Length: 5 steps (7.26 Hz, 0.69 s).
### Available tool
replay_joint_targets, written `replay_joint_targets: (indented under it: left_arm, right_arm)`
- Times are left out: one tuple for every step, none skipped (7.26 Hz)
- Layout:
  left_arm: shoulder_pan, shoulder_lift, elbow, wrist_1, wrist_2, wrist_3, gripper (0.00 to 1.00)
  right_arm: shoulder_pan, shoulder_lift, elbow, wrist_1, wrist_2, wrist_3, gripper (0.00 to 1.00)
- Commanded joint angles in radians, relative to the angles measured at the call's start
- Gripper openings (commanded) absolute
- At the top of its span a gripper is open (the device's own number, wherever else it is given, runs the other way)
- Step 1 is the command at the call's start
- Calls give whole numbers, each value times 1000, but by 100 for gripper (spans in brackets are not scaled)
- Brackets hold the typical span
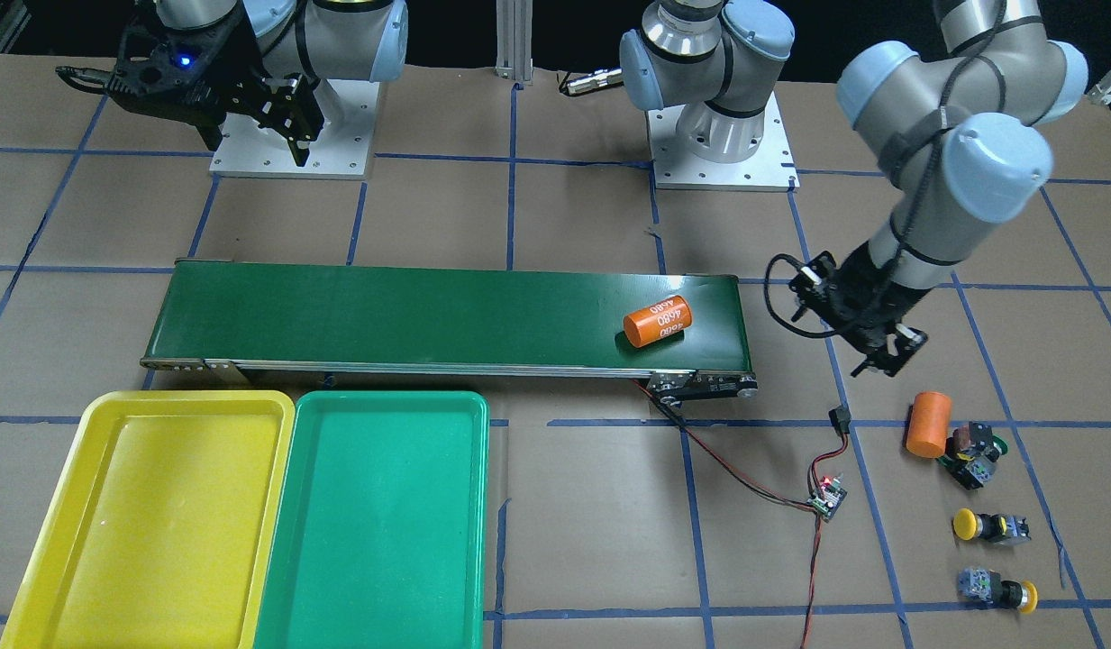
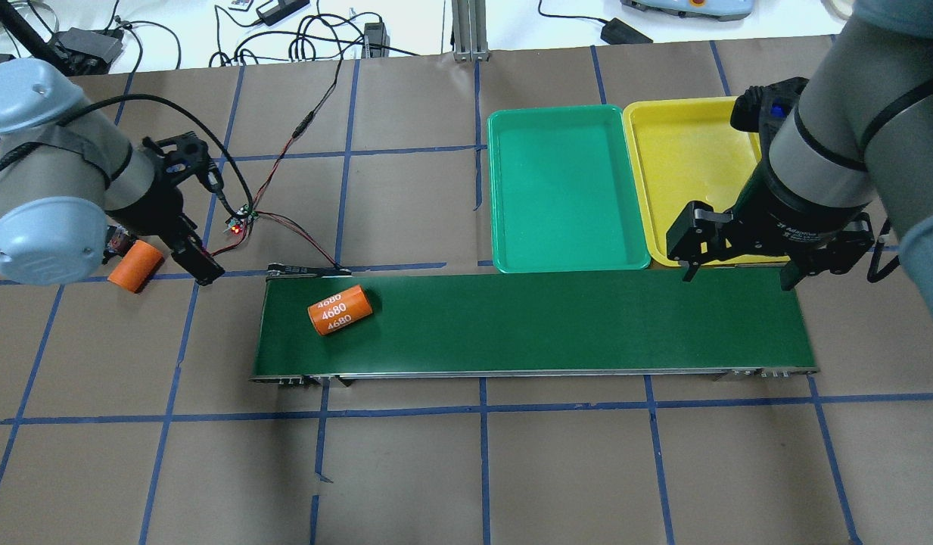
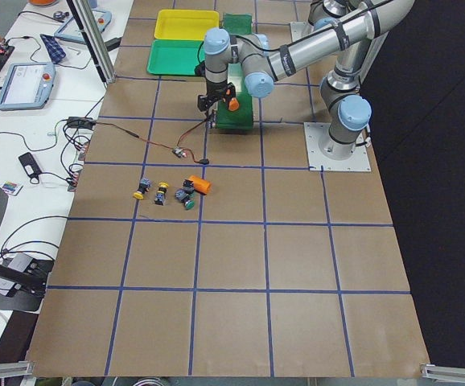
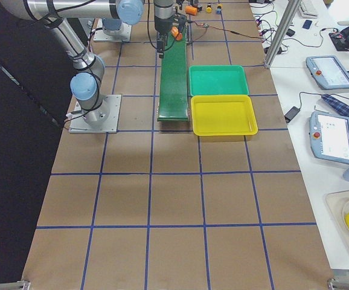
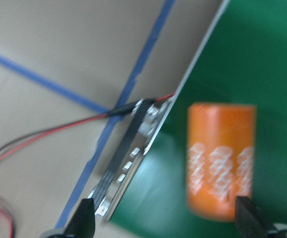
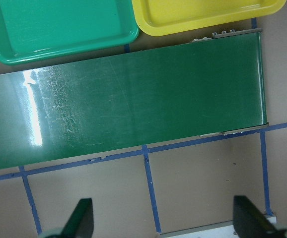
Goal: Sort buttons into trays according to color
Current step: 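Grasp the second orange cell with the left gripper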
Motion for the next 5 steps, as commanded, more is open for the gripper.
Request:
replay_joint_targets:
  left_arm:
    - [178, -99, 23, 100, 1, -6, 100]
    - [214, -156, 26, 175, 1, -19, 100]
    - [234, -188, 26, 202, -1, -126, 100]
    - [242, -214, 26, 228, 1, -153, 100]
    - [242, -240, 27, 261, 1, -154, 100]
  right_arm:
    - [0, -3, 0, 10, -5, 1, 100]
    - [0, -3, 0, -2, 4, 6, 100]
    - [0, -1, 0, 1, -2, 0, 100]
    - [0, -1, 0, -1, 1, 0, 100]
    - [0, -6, 0, 11, -7, 3, 100]
